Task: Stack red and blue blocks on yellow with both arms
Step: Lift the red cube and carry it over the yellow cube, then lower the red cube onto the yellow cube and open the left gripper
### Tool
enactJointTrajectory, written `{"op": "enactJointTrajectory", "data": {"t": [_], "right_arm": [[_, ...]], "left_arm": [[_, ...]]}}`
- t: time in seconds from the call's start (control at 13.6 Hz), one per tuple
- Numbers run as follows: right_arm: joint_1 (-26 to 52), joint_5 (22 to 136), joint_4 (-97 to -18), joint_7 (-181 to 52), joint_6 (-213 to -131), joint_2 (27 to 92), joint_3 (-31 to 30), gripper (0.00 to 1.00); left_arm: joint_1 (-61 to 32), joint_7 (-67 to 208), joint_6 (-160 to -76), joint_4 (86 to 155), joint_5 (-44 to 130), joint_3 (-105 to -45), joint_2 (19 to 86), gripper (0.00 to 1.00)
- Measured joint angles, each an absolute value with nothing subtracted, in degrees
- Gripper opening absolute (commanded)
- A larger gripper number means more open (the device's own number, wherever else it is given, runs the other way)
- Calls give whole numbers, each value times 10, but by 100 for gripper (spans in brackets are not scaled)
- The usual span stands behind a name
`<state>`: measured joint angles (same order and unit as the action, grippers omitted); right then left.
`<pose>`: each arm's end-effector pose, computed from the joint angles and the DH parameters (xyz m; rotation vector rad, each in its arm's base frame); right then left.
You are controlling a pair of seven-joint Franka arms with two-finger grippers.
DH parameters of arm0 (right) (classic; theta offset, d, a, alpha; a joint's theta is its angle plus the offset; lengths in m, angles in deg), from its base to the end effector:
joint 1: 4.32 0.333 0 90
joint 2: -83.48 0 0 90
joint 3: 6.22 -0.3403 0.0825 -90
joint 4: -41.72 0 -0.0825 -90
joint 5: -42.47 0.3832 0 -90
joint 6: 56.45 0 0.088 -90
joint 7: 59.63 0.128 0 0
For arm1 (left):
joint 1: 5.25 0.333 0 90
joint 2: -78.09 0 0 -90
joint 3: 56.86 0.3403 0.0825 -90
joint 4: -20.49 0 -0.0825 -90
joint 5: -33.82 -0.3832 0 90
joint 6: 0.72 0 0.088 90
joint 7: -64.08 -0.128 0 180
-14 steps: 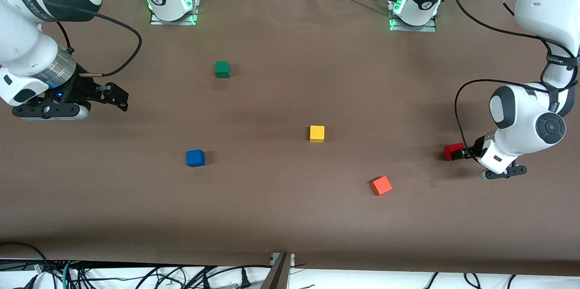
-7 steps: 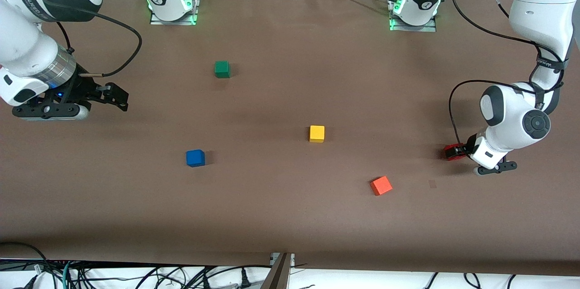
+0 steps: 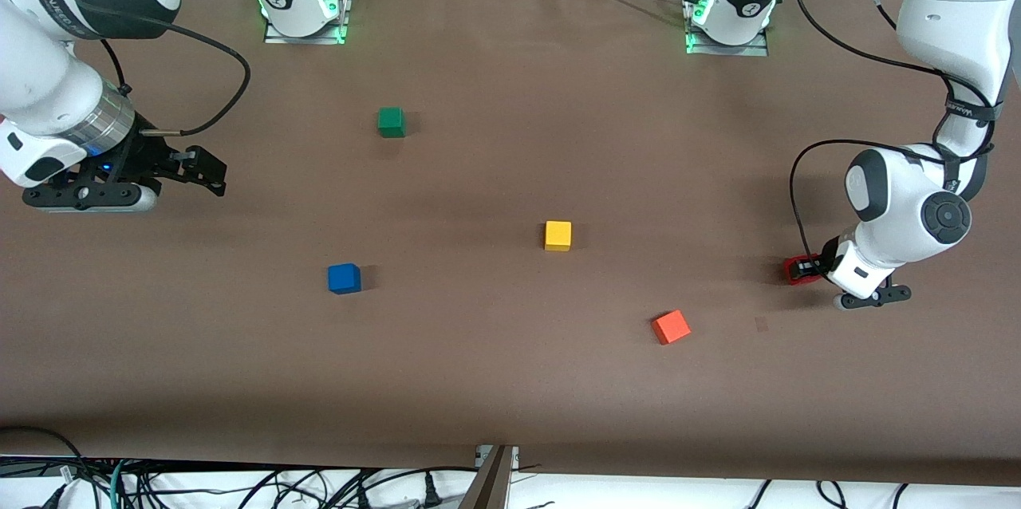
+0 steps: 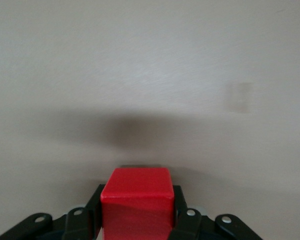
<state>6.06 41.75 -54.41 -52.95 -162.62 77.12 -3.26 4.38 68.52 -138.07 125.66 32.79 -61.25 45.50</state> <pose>0.6026 0.0786 0.5378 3.1299 0.0259 0.1034 0.6556 0.0638 0.2194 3.1015 0.2605 -0.0080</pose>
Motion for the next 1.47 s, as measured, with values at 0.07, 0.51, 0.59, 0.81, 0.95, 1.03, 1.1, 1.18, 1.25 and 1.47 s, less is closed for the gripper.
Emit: {"op": "enactJointTrajectory", "data": {"t": [0.07, 0.51, 0.59, 0.81, 0.95, 1.03, 1.1, 1.18, 1.25, 1.47], "right_arm": [[61, 418, -544, -529, -1626, 771, -33, 100], [60, 418, -544, -529, -1626, 771, -33, 100], [60, 418, -544, -529, -1626, 771, -33, 100], [60, 418, -544, -529, -1626, 771, -33, 100], [60, 418, -544, -529, -1626, 771, -33, 100], [60, 418, -544, -529, -1626, 771, -33, 100], [60, 418, -544, -529, -1626, 771, -33, 100], [60, 418, -544, -529, -1626, 771, -33, 100], [60, 418, -544, -529, -1627, 771, -33, 100], [60, 418, -544, -529, -1627, 771, -33, 99]], "left_arm": [[43, 697, -1352, 1240, 328, -628, 462, 0], [-60, 736, -1226, 1120, 328, -690, 476, 0], [-94, 741, -1225, 1115, 328, -690, 476, 0], [-182, 786, -1225, 1114, 328, -690, 467, 0], [-230, 836, -1225, 1114, 328, -689, 455, 0], [-249, 850, -1225, 1114, 328, -688, 448, 0], [-264, 857, -1226, 1113, 327, -688, 442, 0], [-277, 860, -1226, 1113, 324, -687, 435, 0], [-287, 863, -1227, 1113, 315, -687, 430, 0], [-298, 888, -1239, 1111, 284, -686, 419, 0]]}}
